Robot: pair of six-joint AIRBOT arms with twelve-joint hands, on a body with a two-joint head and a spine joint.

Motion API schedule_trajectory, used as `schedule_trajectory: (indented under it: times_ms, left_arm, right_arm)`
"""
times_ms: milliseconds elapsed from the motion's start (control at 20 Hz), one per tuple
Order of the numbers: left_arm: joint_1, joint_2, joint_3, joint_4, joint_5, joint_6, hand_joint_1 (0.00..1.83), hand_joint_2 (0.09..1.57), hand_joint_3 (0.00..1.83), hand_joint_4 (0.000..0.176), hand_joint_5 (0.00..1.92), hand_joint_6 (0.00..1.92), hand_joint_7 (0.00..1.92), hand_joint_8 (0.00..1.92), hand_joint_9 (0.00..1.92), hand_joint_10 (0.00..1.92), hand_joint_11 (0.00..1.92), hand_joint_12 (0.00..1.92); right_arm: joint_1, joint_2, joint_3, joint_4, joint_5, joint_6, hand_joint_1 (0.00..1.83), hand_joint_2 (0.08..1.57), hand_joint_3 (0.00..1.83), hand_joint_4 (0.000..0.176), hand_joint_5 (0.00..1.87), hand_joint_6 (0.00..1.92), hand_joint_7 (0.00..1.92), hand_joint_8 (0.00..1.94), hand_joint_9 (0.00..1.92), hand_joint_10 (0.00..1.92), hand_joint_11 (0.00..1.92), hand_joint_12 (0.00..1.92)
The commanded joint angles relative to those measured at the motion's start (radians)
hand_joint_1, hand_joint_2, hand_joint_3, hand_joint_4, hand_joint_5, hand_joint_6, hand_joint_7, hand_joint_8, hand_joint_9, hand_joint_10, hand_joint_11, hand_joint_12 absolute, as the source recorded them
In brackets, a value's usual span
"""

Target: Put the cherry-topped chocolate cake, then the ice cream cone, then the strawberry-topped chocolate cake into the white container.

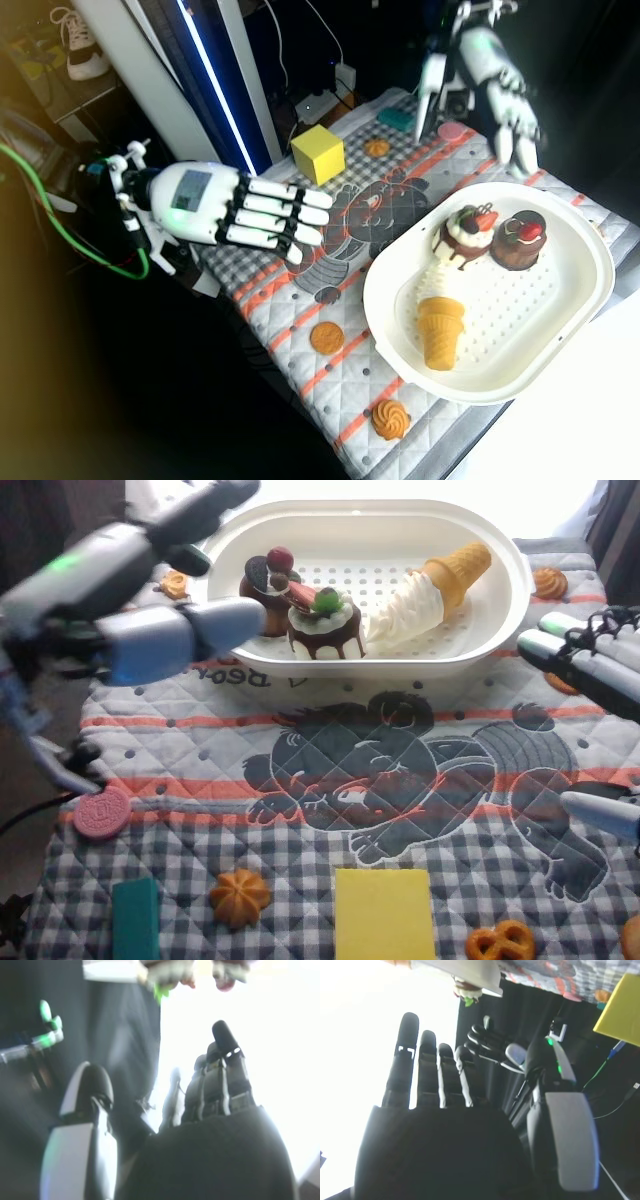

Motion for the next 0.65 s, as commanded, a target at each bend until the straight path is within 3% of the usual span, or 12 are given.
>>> schedule_trajectory:
  times_ms: [0,50,100,150,200,250,300,400,450,500,550,600]
  left_arm:
    - [0.016,0.019,-0.021,0.018,-0.209,-0.012,0.52,1.23,0.0,0.127,0.05,0.05,0.03,0.0,0.0,0.18,0.0,0.85]
    - [0.045,0.041,-0.046,0.015,-0.263,-0.012,0.59,1.27,0.01,0.132,0.06,0.03,0.03,0.0,0.01,0.16,0.0,0.76]
    - [0.08,0.063,-0.072,0.009,-0.321,-0.012,0.59,1.28,0.01,0.144,0.07,0.02,0.05,0.01,0.03,0.17,0.0,0.83]
    - [0.112,0.078,-0.092,0.001,-0.367,-0.013,0.54,1.29,0.0,0.127,0.05,0.01,0.08,0.01,0.06,0.16,0.0,0.96]
    - [0.151,0.092,-0.11,-0.012,-0.425,-0.016,0.53,1.3,0.0,0.131,0.04,0.0,0.08,0.01,0.06,0.13,0.0,0.93]
    - [0.196,0.101,-0.124,-0.028,-0.487,-0.034,0.52,1.34,0.01,0.118,0.02,0.01,0.06,0.01,0.05,0.11,0.0,0.8]
    - [0.224,0.104,-0.128,-0.04,-0.521,-0.056,0.52,1.35,0.01,0.112,0.01,0.0,0.05,0.01,0.06,0.1,0.0,0.77]
    - [0.284,0.105,-0.125,-0.084,-0.571,-0.111,0.55,1.33,0.0,0.114,0.01,0.0,0.04,0.0,0.07,0.07,0.0,0.68]
    - [0.293,0.102,-0.121,-0.095,-0.578,-0.127,0.61,1.32,0.0,0.133,0.04,0.01,0.01,0.0,0.04,0.04,0.0,0.59]
    - [0.316,0.098,-0.12,-0.105,-0.602,-0.164,0.61,1.32,0.0,0.131,0.04,0.01,0.0,0.0,0.03,0.03,0.0,0.57]
    - [0.333,0.098,-0.122,-0.106,-0.621,-0.182,0.64,1.29,0.0,0.148,0.05,0.01,0.0,0.0,0.03,0.03,0.0,0.56]
    - [0.359,0.099,-0.131,-0.109,-0.654,-0.191,0.66,1.29,0.0,0.148,0.05,0.01,0.0,0.0,0.03,0.02,0.0,0.52]
  right_arm:
    - [0.004,0.008,-0.003,-0.005,0.145,0.003,0.51,1.24,0.0,0.0,0.0,0.0,0.0,0.0,0.0,0.43,0.0,1.21]
    - [0.003,0.014,-0.006,-0.005,0.16,0.003,0.53,1.24,0.0,0.0,0.0,0.0,0.0,0.0,0.0,0.46,0.0,1.22]
    - [0.002,0.019,-0.008,-0.005,0.176,0.003,0.54,1.24,0.0,0.002,0.0,0.0,0.0,0.0,0.0,0.42,0.0,1.18]
    - [0.002,0.023,-0.011,-0.005,0.188,0.003,0.56,1.25,0.0,0.0,0.0,0.0,0.02,0.01,0.0,0.49,0.0,1.27]
    - [0.002,0.026,-0.014,-0.004,0.202,0.003,0.53,1.27,0.01,0.0,0.0,0.0,0.03,0.01,0.0,0.52,0.0,1.29]
    - [0.001,0.029,-0.016,-0.004,0.216,0.002,0.5,1.27,0.01,0.01,0.0,0.0,0.01,0.0,0.0,0.48,0.0,1.24]
    - [0.001,0.031,-0.016,-0.003,0.224,0.002,0.57,1.25,0.0,0.004,0.0,0.0,0.0,0.0,0.0,0.34,0.0,1.12]
    - [0.001,0.036,-0.018,0.003,0.251,0.002,0.61,1.23,0.0,0.0,0.0,0.0,0.0,0.0,0.0,0.19,0.0,1.01]
    - [0.001,0.039,-0.018,0.005,0.259,0.002,0.61,1.23,0.0,0.0,0.0,0.0,0.0,0.0,0.01,0.19,0.0,0.98]
    - [0.002,0.042,-0.017,0.011,0.281,0.002,0.62,1.23,0.0,0.013,0.0,0.0,0.0,0.0,0.03,0.2,0.0,0.88]
    - [0.002,0.042,-0.017,0.018,0.298,0.002,0.61,1.21,0.0,0.045,0.0,0.0,0.0,0.0,0.04,0.21,0.0,0.86]
    - [0.002,0.044,-0.016,0.032,0.331,0.002,0.64,1.23,0.0,0.052,0.0,0.0,0.0,0.0,0.06,0.22,0.0,0.86]
